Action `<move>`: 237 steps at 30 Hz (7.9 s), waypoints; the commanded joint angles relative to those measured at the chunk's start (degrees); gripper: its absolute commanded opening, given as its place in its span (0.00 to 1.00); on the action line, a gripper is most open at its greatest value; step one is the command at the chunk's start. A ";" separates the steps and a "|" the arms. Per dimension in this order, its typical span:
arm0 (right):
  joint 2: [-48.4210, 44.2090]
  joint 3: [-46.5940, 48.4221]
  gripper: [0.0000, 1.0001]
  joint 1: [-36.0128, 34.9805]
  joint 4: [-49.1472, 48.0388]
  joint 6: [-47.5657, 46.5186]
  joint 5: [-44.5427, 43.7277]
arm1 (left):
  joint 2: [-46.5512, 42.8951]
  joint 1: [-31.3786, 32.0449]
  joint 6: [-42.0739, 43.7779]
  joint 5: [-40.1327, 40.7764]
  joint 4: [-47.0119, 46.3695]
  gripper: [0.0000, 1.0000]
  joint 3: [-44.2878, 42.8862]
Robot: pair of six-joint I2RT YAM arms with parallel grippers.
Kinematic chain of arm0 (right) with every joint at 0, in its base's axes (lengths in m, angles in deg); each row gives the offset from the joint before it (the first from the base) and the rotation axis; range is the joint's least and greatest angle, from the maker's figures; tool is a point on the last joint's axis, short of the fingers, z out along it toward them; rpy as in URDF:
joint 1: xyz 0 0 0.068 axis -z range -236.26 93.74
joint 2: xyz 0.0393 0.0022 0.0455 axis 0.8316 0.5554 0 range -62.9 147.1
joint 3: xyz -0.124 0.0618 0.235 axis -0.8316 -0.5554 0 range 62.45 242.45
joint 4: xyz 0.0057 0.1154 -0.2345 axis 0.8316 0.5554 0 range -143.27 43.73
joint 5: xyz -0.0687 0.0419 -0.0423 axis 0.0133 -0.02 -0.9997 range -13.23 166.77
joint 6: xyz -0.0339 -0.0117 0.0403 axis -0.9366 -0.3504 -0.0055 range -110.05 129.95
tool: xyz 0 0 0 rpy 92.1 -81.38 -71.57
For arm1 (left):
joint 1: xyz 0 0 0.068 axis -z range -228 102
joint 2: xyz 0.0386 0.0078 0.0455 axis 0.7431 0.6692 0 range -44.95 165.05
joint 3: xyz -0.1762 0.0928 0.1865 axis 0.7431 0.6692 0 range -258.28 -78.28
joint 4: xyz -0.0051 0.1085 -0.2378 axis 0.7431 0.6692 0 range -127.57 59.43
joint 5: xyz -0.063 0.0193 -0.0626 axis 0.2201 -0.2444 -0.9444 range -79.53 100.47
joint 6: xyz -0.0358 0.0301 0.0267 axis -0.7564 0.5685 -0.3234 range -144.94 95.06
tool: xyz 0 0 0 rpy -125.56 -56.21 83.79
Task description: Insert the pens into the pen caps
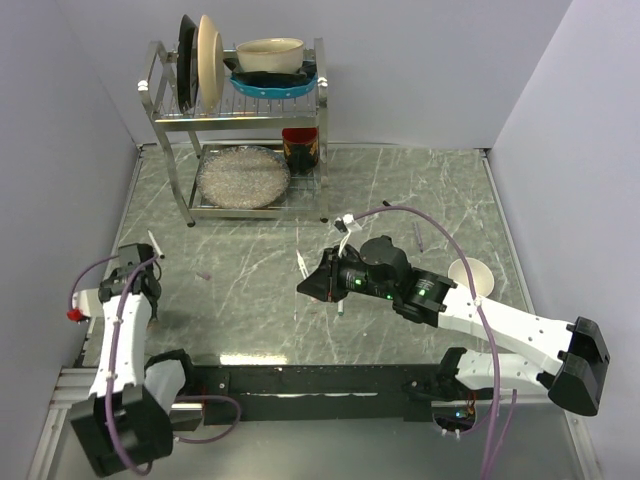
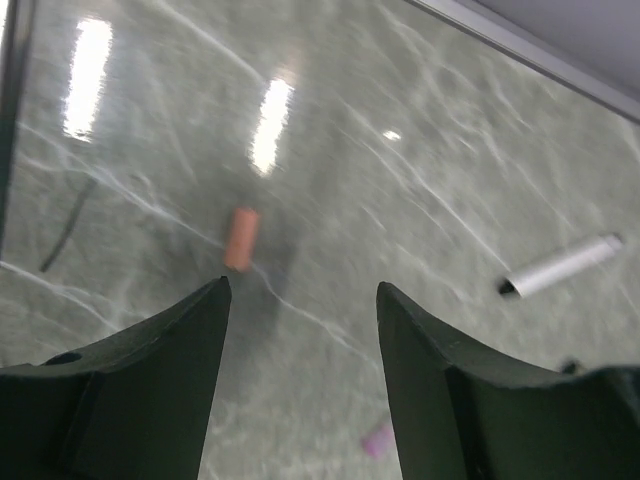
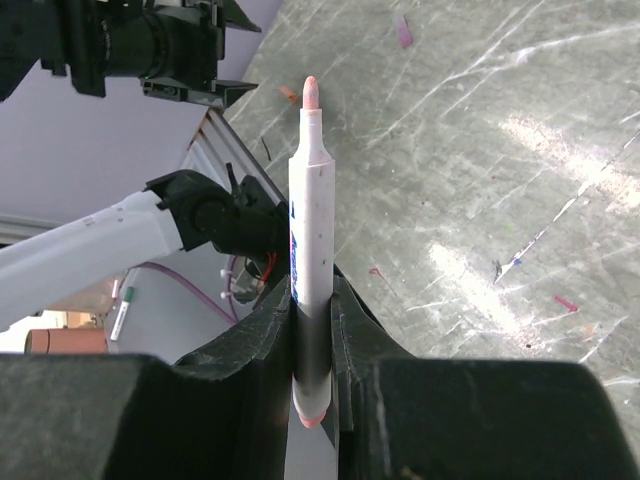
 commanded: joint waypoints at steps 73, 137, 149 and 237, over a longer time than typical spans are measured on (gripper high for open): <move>2.23 -10.00 0.00 -2.29 -14.62 8.64 1.56 | -3.85 38.97 23.81 -54.10 -44.09 0.01 -0.38; 1.70 5.46 0.00 -8.80 -4.34 6.27 -19.88 | -15.12 58.59 23.18 -37.92 -53.25 0.01 3.75; 1.97 6.61 0.00 -8.79 -6.01 -0.24 -19.98 | -14.15 59.82 23.98 -42.39 -55.17 0.26 2.87; -7.88 0.90 0.00 -6.95 -17.44 5.03 13.16 | -13.71 59.91 37.95 -51.01 -59.83 0.72 -10.13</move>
